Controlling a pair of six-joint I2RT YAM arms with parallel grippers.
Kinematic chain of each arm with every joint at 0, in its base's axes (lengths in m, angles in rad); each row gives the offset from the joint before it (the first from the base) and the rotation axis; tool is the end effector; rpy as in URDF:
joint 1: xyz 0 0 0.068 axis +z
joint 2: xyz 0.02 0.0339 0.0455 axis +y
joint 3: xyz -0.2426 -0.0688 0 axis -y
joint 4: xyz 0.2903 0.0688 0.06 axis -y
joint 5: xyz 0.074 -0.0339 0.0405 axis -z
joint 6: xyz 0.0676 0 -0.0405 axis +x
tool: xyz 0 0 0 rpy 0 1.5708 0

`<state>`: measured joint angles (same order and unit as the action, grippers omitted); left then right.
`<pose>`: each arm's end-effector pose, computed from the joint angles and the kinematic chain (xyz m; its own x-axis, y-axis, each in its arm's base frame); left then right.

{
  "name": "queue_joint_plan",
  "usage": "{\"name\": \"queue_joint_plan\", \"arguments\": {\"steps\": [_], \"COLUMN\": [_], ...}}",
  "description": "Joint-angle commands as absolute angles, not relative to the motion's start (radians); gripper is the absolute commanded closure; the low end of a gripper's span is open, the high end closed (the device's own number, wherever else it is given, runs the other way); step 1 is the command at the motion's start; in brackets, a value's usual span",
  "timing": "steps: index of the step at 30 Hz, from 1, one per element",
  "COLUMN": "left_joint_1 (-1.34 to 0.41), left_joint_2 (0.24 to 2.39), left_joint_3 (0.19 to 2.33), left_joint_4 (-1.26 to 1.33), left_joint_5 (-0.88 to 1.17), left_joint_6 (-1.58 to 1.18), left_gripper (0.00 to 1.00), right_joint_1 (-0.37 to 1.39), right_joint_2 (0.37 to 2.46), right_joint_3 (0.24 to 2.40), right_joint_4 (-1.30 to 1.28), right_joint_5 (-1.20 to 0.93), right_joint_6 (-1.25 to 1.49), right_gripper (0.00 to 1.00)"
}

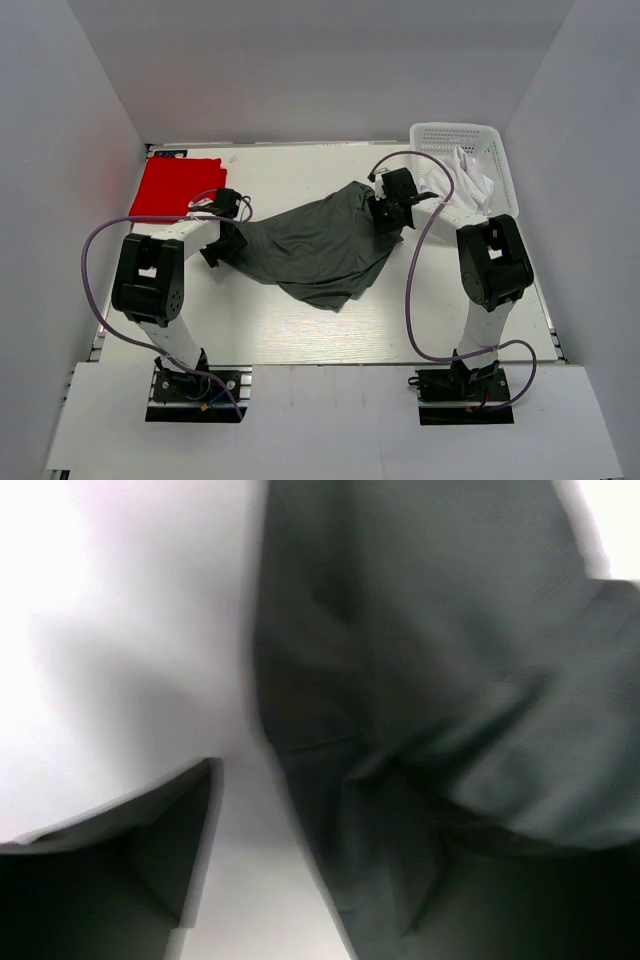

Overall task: Fold and stack the t-shirts
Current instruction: Flatten out the tshirt

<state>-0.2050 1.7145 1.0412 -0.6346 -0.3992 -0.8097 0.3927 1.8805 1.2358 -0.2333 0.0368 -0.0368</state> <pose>0.3524 -0.0464 0.0879 -0.7163 -0.5325 -0.4510 -0.6234 0.7787 0.0707 0.4189 0.1708 0.1091 -0.6971 -0.3286 -0.6372 -0.3866 0.9208 -0.0518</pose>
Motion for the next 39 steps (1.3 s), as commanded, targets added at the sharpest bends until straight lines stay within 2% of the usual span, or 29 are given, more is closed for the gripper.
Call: {"name": "queue_joint_plan", "arguments": {"steps": [1, 2, 3, 4, 5, 6, 7, 8, 13, 20, 27, 29, 32, 33, 34, 35, 36, 37, 38, 39], "left_joint_1": [-0.198, -0.189, -0.189, -0.189, -0.18, -0.179, -0.179, -0.179, -0.199, -0.19, -0.19, -0.19, -0.179, -0.179, -0.179, -0.17, -0.17, -0.17, -0.17, -0.17], "left_joint_2": [1.733, 1.733, 1.743, 1.743, 1.743, 1.743, 1.715, 1.7, 1.531, 1.367, 1.396, 1.442, 1.621, 1.679, 1.737, 1.867, 1.926, 1.971, 1.988, 1.927], "left_joint_3": [1.075, 1.065, 1.065, 1.055, 1.055, 1.055, 1.055, 1.055, 1.025, 1.092, 1.305, 1.403, 1.703, 1.937, 2.076, 2.224, 2.513, 2.619, 2.669, 2.589], "left_joint_4": [-0.581, -0.569, -0.569, -0.56, -0.56, -0.56, -0.56, -0.56, -0.457, -0.387, -0.336, -0.304, -0.371, -0.409, -0.504, -0.561, -0.612, -0.665, -0.666, -0.634], "left_joint_5": [-0.327, -0.312, -0.302, -0.302, -0.287, -0.287, -0.287, -0.296, -0.296, -0.296, -0.261, -0.273, -0.313, -0.298, -0.285, -0.285, -0.255, -0.246, -0.255, -0.268], "left_joint_6": [-0.773, -0.773, -0.773, -0.761, -0.761, -0.761, -0.761, -0.761, -0.709, -0.643, -0.56, -0.528, -0.468, -0.431, -0.413, -0.4, -0.387, -0.358, -0.357, -0.347], "left_gripper": [0.31, 0.37, 0.49, 0.68, 1.0, 1.0, 1.0, 1.0, 1.0, 1.0, 1.0, 1.0, 1.0, 1.0, 1.0, 1.0, 1.0, 1.0, 1.0, 1.0], "right_joint_1": [0.387, 0.388, 0.387, 0.388, 0.385, 0.387, 0.385, 0.388, 0.391, 0.388, 0.367, 0.345, 0.318, 0.307, 0.296, 0.29, 0.282, 0.278, 0.267, 0.264], "right_joint_2": [1.882, 1.888, 1.894, 1.901, 1.908, 1.913, 1.913, 1.908, 1.781, 1.616, 1.565, 1.616, 1.734, 1.787, 1.814, 1.883, 1.903, 1.91, 1.899, 1.861], "right_joint_3": [1.273, 1.276, 1.281, 1.285, 1.298, 1.302, 1.302, 1.305, 1.319, 1.358, 1.503, 1.603, 1.83, 1.886, 2.084, 2.156, 2.225, 2.349, 2.353, 2.324], "right_joint_4": [-0.222, -0.225, -0.229, -0.232, -0.238, -0.247, -0.247, -0.244, -0.241, -0.247, -0.203, -0.158, -0.155, -0.158, -0.182, -0.207, -0.218, -0.219, -0.21, -0.152], "right_joint_5": [0.018, 0.009, 0.009, 0.009, 0.015, 0.017, 0.011, 0.009, -0.061, -0.026, 0.084, 0.091, 0.038, 0.029, 0.023, 0.018, 0.02, 0.015, 0.015, 0.011], "right_joint_6": [-0.041, -0.04, -0.043, -0.041, -0.035, -0.026, -0.02, -0.017, 0.026, 0.08, 0.147, 0.149, 0.155, 0.159, 0.167, 0.176, 0.176, 0.178, 0.179, 0.181], "right_gripper": [0.61, 0.63, 0.65, 0.7, 0.76, 0.84, 0.97, 1.0, 1.0, 1.0, 1.0, 1.0, 1.0, 1.0, 1.0, 1.0, 1.0, 1.0, 1.0, 1.0]}}
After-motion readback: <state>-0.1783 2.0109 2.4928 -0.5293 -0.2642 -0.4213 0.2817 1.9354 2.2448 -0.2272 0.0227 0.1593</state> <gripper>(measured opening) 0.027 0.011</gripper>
